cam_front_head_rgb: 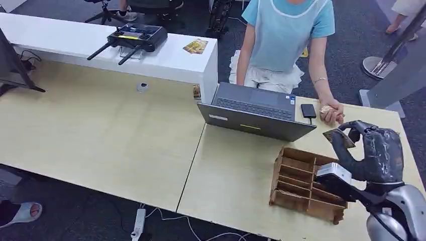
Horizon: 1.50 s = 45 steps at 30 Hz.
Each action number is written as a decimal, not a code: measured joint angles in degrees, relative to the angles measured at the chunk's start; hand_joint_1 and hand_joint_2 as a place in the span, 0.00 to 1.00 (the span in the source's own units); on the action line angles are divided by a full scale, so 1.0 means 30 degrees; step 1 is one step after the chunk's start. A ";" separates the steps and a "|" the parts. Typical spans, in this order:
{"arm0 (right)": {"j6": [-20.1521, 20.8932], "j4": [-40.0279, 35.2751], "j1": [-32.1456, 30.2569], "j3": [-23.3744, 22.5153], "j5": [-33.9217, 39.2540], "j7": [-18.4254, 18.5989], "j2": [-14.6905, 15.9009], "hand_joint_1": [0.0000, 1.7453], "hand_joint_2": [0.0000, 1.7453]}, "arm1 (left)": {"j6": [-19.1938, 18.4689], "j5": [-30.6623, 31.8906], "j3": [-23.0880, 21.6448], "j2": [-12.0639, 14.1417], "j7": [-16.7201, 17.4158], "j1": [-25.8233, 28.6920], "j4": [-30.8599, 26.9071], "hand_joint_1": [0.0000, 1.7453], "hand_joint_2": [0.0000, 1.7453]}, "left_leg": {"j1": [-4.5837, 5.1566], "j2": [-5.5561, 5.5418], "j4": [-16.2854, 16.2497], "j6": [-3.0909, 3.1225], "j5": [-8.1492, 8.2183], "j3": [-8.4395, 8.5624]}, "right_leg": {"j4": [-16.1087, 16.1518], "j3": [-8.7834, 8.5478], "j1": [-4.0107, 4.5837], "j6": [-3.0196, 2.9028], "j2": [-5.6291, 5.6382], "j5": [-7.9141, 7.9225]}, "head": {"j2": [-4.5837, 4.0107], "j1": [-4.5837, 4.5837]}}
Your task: Pass the card to the sensor for recognition and then transmit it.
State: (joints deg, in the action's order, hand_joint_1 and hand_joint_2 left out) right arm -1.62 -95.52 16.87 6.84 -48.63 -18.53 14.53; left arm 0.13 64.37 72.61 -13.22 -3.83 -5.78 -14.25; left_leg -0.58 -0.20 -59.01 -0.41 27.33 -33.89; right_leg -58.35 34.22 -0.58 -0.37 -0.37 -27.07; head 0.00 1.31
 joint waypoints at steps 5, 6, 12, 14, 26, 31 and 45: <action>0.0321 0.0519 0.1444 0.0438 0.0000 0.0153 0.0095 1.00 1.00 | -0.0022 0.0168 -0.0007 0.0022 0.0007 -0.0008 0.0000 0.00 0.00 | 0.0000 -0.0002 -0.0001 -0.0008 -0.0009 -0.0002 | -0.0003 0.0002 0.0000 0.0000 -0.0001 0.0000 | 0.0000 0.0007; 0.0357 0.0656 0.1697 0.0517 0.0022 0.0175 0.0117 1.00 1.00 | -0.0022 0.0226 -0.0007 0.0022 0.0007 -0.0001 0.0000 0.00 0.00 | 0.0000 -0.0001 -0.0001 -0.0009 -0.0010 -0.0002 | -0.0003 0.0002 0.0000 0.0000 -0.0001 0.0000 | -0.0001 0.0007; 0.0540 0.1617 0.3124 0.0882 0.0379 0.0283 0.0299 1.00 1.00 | -0.0050 0.0438 -0.0073 0.0022 0.0043 -0.0004 0.0000 0.00 0.00 | 0.0000 -0.0002 -0.0001 -0.0009 -0.0010 -0.0005 | -0.0004 0.0002 -0.0001 0.0000 -0.0001 0.0000 | -0.0007 0.0007; 0.0613 0.2033 0.3675 0.1035 0.0517 0.0350 0.0393 1.00 1.00 | -0.0065 0.0496 -0.0168 0.0022 0.0044 -0.0007 0.0000 0.00 0.00 | 0.0001 -0.0001 -0.0001 -0.0008 -0.0010 -0.0004 | -0.0003 0.0001 -0.0001 0.0000 0.0000 0.0000 | -0.0001 0.0007; 0.1290 0.5430 0.7346 0.1983 0.0802 0.0758 0.0401 1.00 1.00 | -0.0219 0.0955 -0.0408 0.0073 0.0073 -0.0003 0.0000 0.00 0.00 | -0.0001 -0.0010 -0.0002 -0.0014 -0.0018 -0.0009 | -0.0014 0.0002 0.0000 -0.0001 -0.0006 0.0003 | -0.0007 0.0007; 0.1349 0.7157 0.8646 0.2434 0.0911 0.0976 0.0160 1.00 1.00 | -0.0277 0.1123 -0.0663 0.0132 0.0080 -0.0012 0.0000 0.00 0.00 | -0.0001 -0.0012 -0.0003 -0.0014 -0.0018 -0.0006 | -0.0013 0.0003 0.0001 -0.0001 -0.0007 0.0003 | 0.0000 0.0007; 0.1233 1.1698 1.1365 0.2850 0.0592 0.1384 -0.0807 1.00 1.00 | -0.0458 0.1508 -0.0975 0.0190 0.0080 -0.0015 0.0000 0.00 0.00 | -0.0002 -0.0016 -0.0006 -0.0030 -0.0031 -0.0009 | -0.0017 0.0001 0.0001 -0.0002 -0.0010 0.0007 | -0.0007 0.0000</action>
State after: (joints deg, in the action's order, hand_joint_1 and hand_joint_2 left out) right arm 2.08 -60.42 50.97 15.39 -46.86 -14.38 12.11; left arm -1.24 68.89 69.68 -12.66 -3.58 -5.82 -14.25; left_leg -0.58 -0.25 -59.03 -0.49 27.24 -33.92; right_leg -58.40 34.22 -0.57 -0.37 -0.40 -27.05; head -0.02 1.31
